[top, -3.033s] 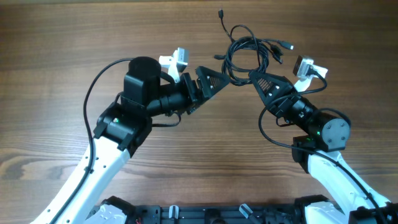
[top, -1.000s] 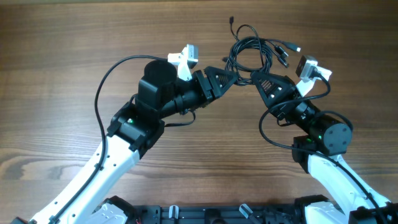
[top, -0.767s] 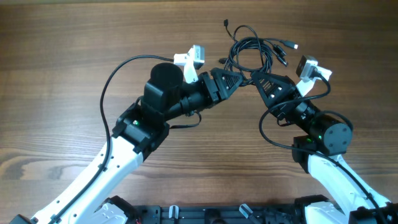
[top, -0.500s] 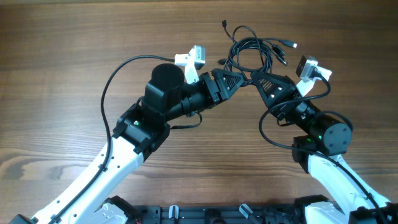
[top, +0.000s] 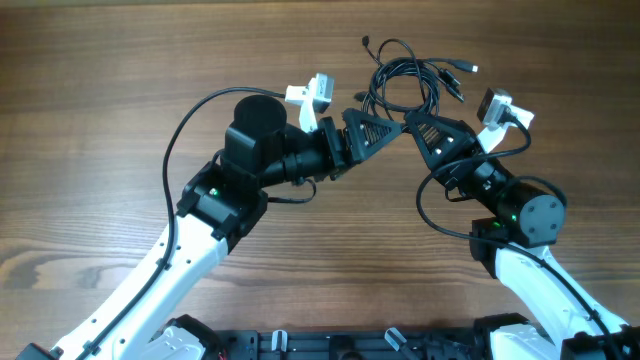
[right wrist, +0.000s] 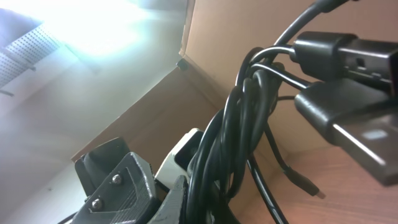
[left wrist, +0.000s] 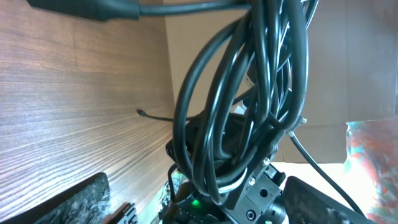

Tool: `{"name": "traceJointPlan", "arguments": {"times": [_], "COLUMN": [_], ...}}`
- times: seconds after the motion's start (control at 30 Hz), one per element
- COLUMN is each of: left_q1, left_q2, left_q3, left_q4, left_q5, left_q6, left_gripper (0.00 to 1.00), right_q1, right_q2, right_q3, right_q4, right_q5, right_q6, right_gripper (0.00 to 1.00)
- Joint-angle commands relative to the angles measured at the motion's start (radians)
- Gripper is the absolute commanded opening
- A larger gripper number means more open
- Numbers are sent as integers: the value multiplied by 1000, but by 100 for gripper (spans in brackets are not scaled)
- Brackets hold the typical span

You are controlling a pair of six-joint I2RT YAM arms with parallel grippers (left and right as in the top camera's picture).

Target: Untangle cables

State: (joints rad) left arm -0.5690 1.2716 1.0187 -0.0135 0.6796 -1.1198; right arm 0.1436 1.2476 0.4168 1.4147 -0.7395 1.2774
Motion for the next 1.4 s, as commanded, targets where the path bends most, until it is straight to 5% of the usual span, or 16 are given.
{"name": "traceJointPlan", "arguments": {"times": [0.0,0.8,0.87,0.97,1.0,1.27,1.37], "left_q1": [4,-58,-58,-58,-58,-57,-50], "left_q2": [-3,26,26,26,26,26,23], "left_q3": [21,21,21,21,21,21,21], "left_q4": [2,-6,-6,-4,-3,3,-1], "left_q5": [-14,-211,-211,-231,-240,-285,-321], "left_q6": [16,12,12,12,11,21,145], "left_gripper": [89,71,58,9,4,4,4], "right_q1": [-1,-1,-1,-1,-1,-1,-1], "right_q2": [3,3,3,3,3,3,3], "right_q3": [23,23,23,23,23,23,23], "right_q4": [15,71,80,93,92,68,-38], "right_q5": [0,-61,-61,-62,-63,-70,-85], "right_q6": [-16,10,10,10,10,35,31], "right_gripper": [4,4,4,4,5,5,35]}}
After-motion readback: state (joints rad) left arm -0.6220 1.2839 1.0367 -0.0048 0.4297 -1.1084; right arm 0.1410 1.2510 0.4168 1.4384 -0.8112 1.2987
